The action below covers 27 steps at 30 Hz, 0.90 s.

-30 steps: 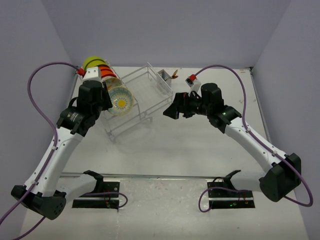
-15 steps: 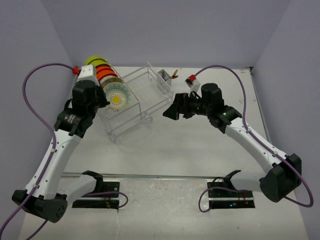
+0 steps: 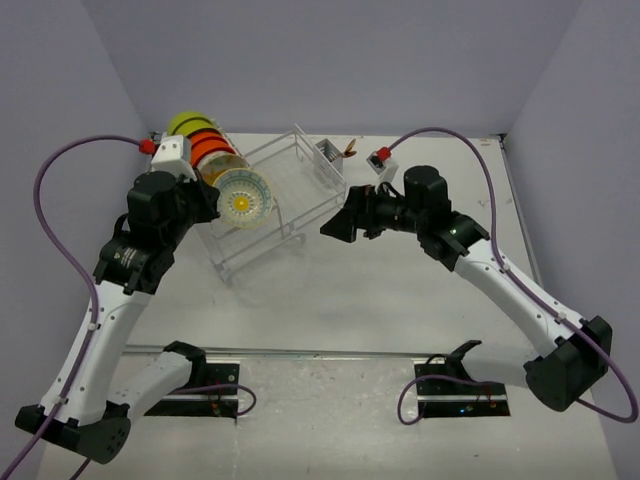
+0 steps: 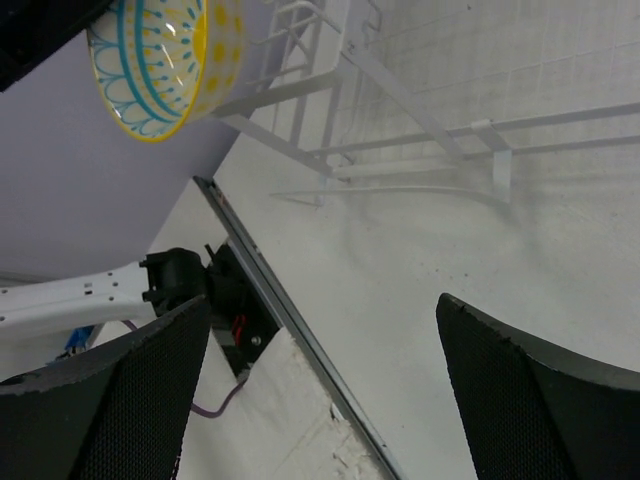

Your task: Unload the bowls from the dish rack

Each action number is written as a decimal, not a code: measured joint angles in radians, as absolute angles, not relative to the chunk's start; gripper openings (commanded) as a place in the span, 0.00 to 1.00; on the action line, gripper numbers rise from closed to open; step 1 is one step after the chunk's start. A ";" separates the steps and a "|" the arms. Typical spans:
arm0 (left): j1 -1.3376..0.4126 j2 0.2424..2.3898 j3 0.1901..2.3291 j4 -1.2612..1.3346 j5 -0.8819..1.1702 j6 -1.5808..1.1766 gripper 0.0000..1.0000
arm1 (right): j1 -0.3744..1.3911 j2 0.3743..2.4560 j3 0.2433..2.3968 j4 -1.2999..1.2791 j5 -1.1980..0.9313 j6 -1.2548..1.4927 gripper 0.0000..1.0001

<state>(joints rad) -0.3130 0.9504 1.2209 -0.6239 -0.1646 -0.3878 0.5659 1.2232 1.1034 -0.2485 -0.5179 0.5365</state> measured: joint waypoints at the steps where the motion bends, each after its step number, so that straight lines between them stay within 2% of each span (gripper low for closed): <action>1: -0.315 0.934 1.221 -0.624 -0.147 -0.382 0.00 | 0.579 1.223 1.121 -0.253 -0.511 0.541 0.92; 5: -0.315 0.878 1.221 -0.623 -0.080 -0.373 0.00 | 0.665 1.228 1.234 -0.288 -0.428 0.550 0.91; 9: -0.315 0.865 1.221 -0.616 -0.003 -0.361 0.00 | 0.791 1.251 1.386 -0.327 -0.247 0.548 0.87; 14: -0.315 0.887 1.221 -0.592 0.113 -0.347 0.00 | 0.883 1.359 1.589 -0.438 -0.020 0.530 0.79; 15: -0.315 0.889 1.221 -0.583 0.139 -0.347 0.00 | 0.895 1.385 1.617 -0.461 0.021 0.524 0.73; 17: -0.315 0.891 1.221 -0.562 0.183 -0.348 0.00 | 0.916 1.430 1.642 -0.503 0.082 0.513 0.69; 20: -0.316 0.896 1.221 -0.522 0.241 -0.352 0.00 | 0.936 1.482 1.643 -0.562 0.136 0.502 0.46; 21: -0.317 0.898 1.221 -0.513 0.252 -0.352 0.00 | 0.939 1.494 1.641 -0.572 0.146 0.500 0.20; 23: -0.320 0.905 1.217 -0.501 0.273 -0.357 0.00 | 0.949 1.501 1.626 -0.571 0.169 0.493 0.00; 26: -0.321 0.910 1.214 -0.463 0.287 -0.360 0.00 | 0.947 1.477 1.563 -0.591 0.208 0.487 0.00; 27: -0.321 0.910 1.214 -0.450 0.290 -0.360 0.09 | 0.947 1.469 1.541 -0.595 0.222 0.486 0.00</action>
<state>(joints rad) -0.3210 0.9104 1.2144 -0.4496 0.2905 -0.3595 0.9466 1.4689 1.5414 -0.5945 0.2222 0.4858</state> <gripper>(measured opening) 0.002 0.025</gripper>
